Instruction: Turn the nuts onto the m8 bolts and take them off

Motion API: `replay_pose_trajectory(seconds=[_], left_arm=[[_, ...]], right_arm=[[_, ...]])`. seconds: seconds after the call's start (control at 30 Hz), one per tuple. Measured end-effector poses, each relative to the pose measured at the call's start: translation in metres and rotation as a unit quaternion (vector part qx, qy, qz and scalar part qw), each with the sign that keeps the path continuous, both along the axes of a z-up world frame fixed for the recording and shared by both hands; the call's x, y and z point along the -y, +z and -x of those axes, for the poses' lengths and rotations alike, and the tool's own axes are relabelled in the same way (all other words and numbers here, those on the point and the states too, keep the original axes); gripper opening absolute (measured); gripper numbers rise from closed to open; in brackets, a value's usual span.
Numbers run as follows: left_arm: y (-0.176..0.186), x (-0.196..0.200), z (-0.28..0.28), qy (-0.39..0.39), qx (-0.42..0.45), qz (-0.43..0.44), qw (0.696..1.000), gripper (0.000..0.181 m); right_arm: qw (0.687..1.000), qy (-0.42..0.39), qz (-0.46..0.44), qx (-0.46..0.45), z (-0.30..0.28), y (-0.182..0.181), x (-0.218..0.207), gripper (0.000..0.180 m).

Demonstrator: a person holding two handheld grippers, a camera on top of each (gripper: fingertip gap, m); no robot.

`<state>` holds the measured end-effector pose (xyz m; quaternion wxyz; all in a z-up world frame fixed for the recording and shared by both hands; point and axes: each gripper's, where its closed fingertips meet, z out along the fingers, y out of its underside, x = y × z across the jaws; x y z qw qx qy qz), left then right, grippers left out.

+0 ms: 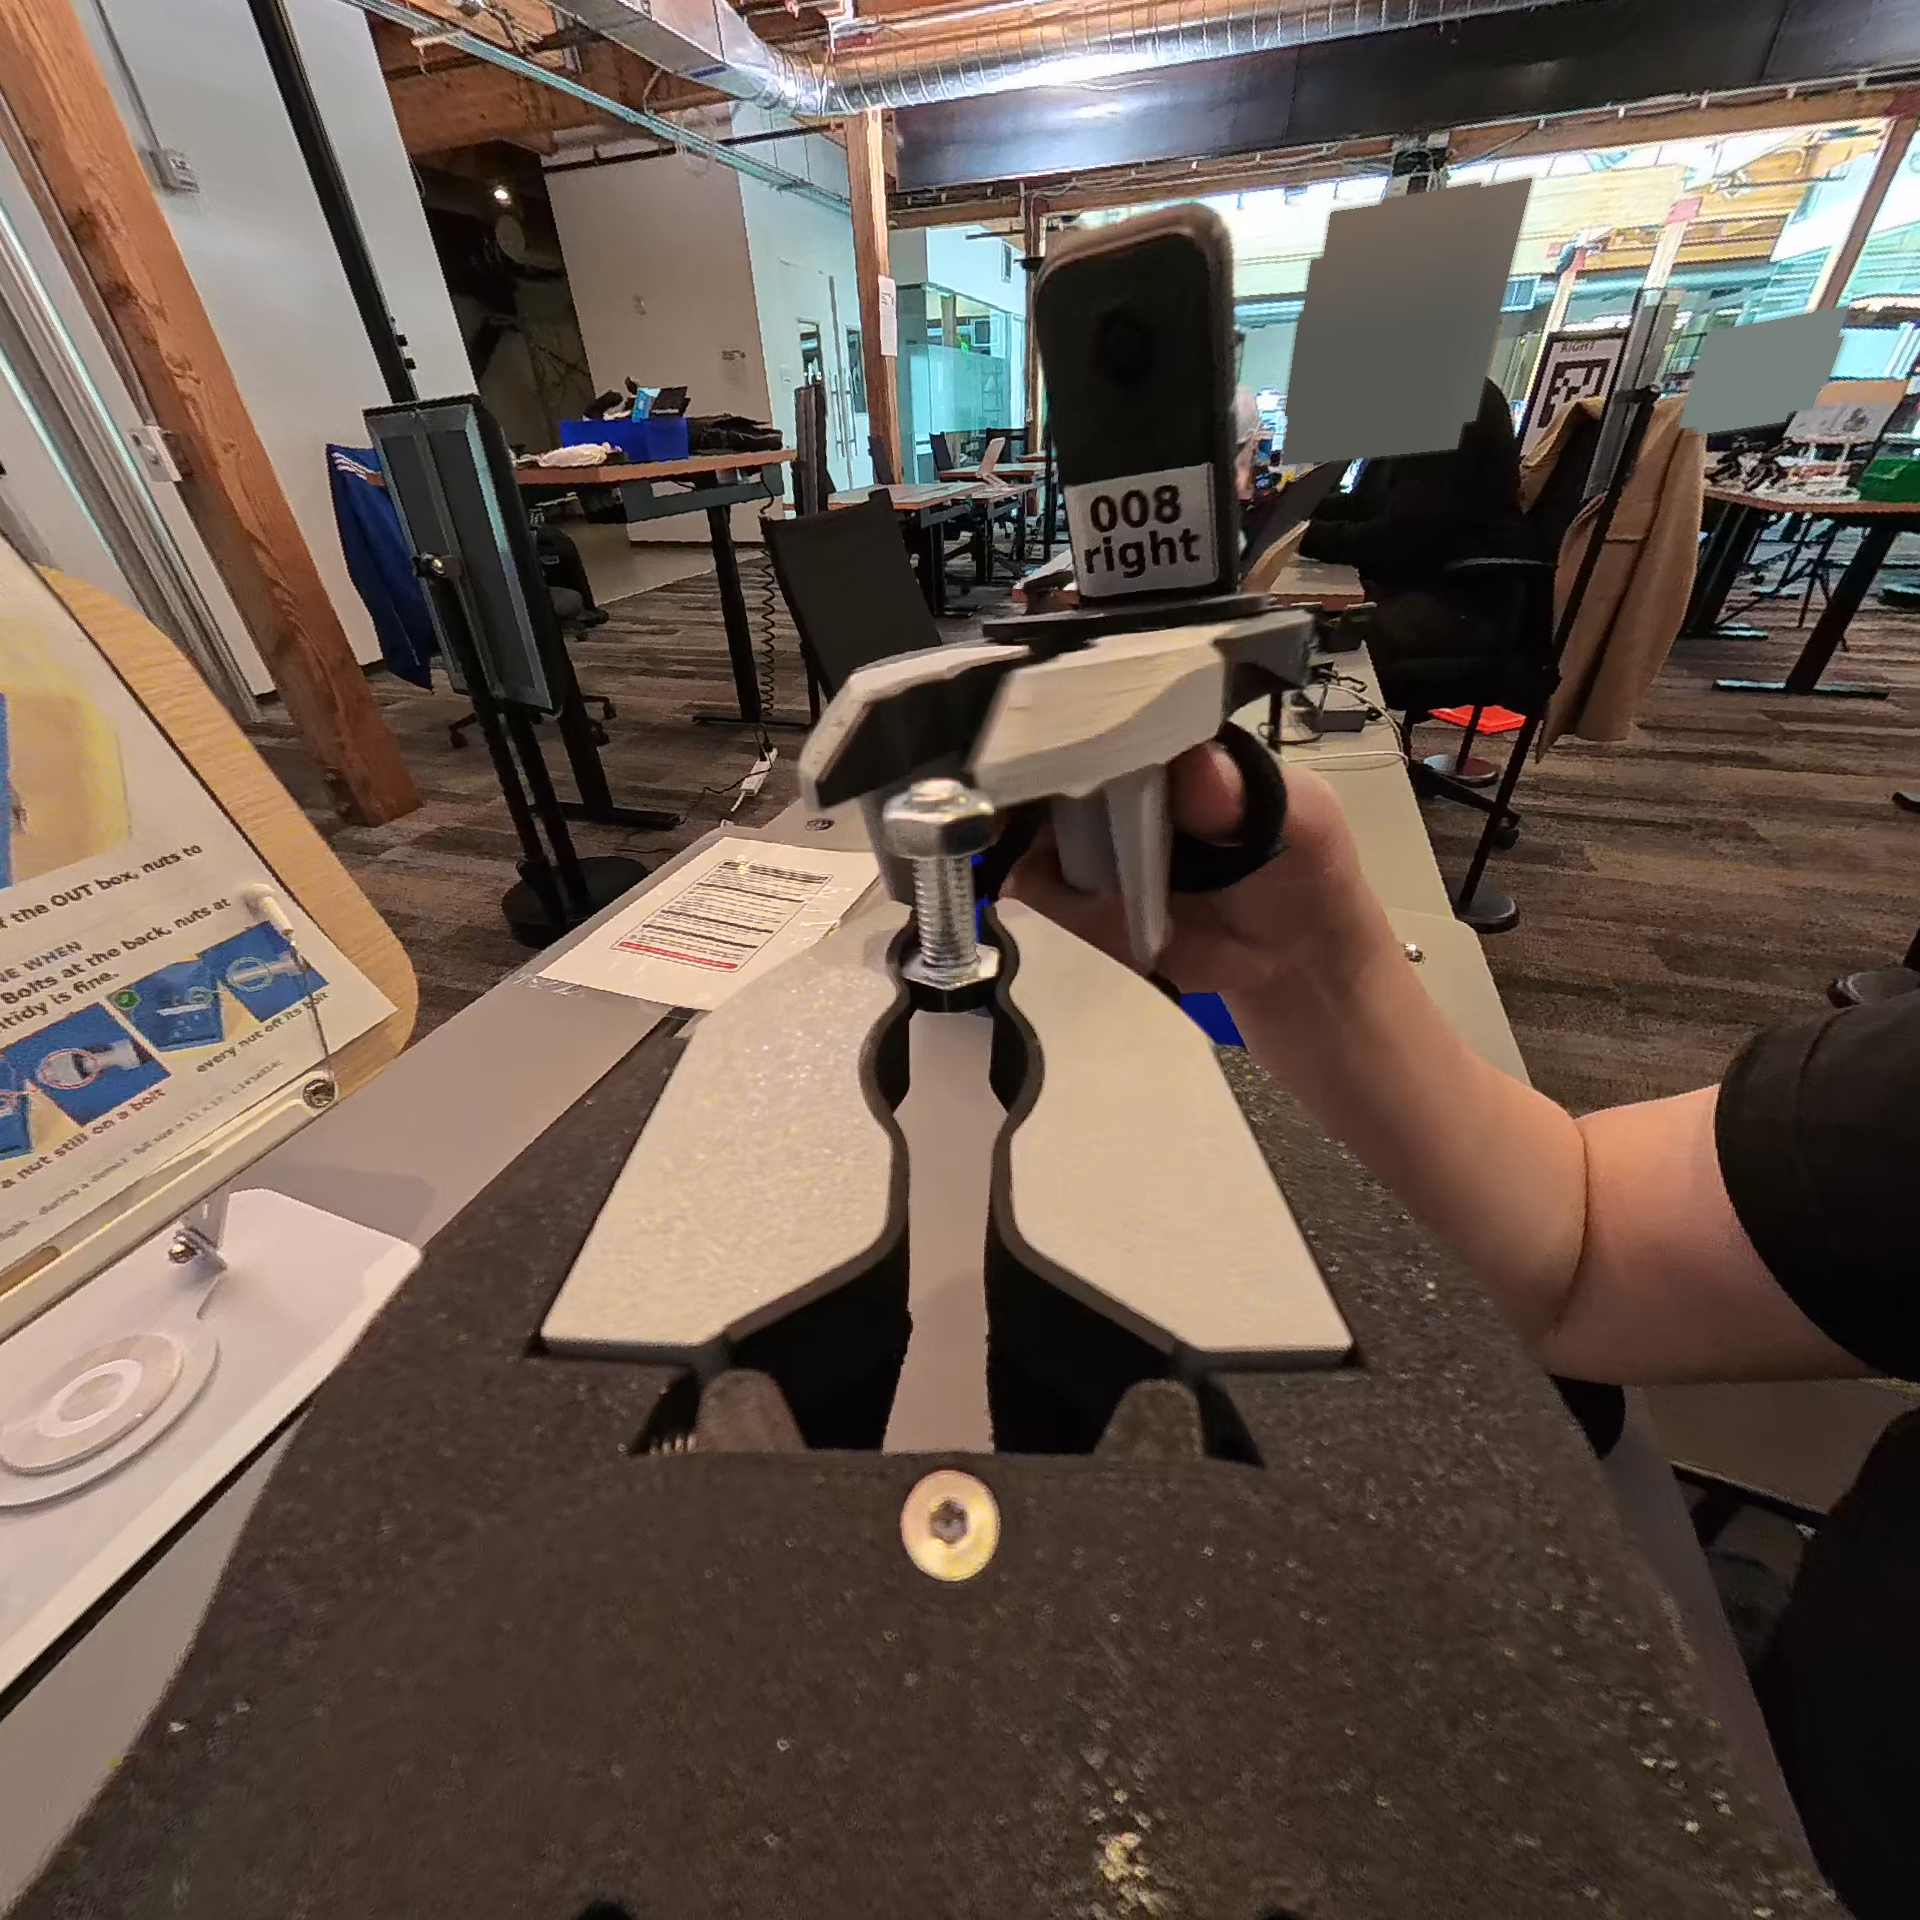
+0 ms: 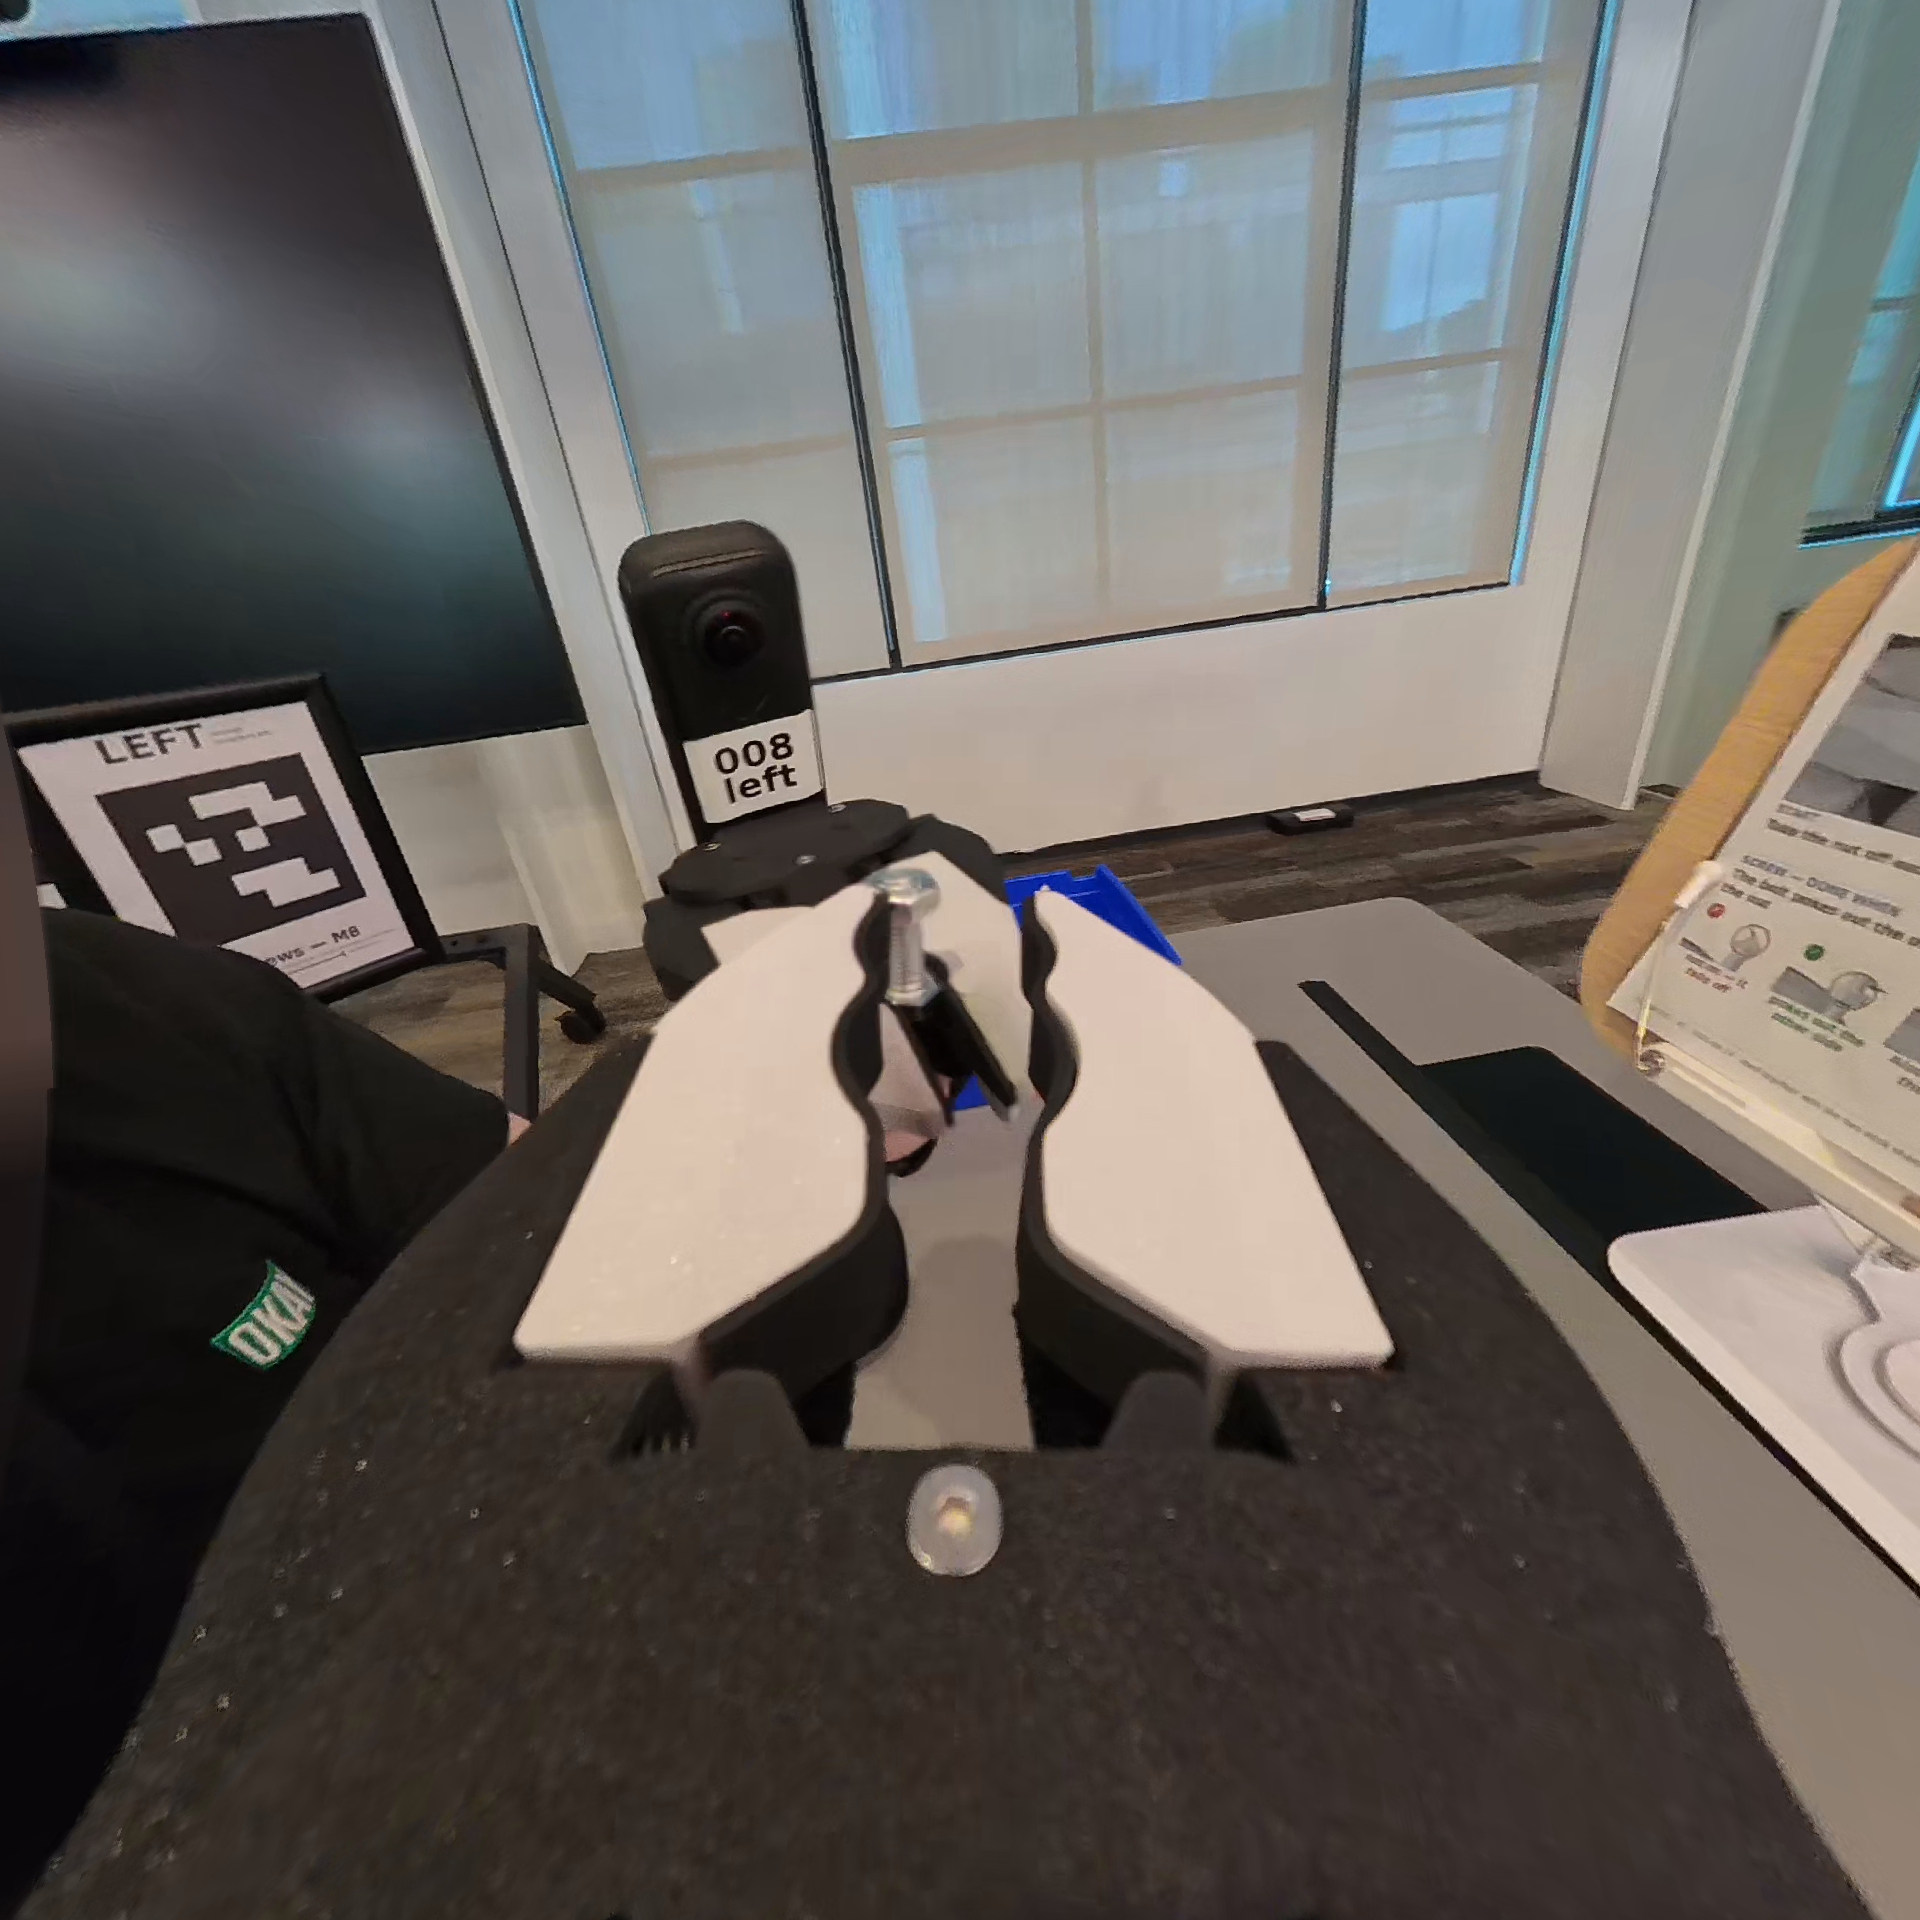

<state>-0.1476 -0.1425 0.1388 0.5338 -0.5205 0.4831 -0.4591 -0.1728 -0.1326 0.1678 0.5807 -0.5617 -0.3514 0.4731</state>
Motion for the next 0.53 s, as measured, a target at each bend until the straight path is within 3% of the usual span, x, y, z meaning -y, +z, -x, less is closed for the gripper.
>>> replay_pose_trajectory(seconds=[0.53], left_arm=[[0.001, -0.002, 0.001, 0.005, -0.001, -0.001, 1.0, 0.01]], right_arm=[[0.999, -0.021, -0.024, 0.018, -0.001, -0.001, -0.002, 0.026]])
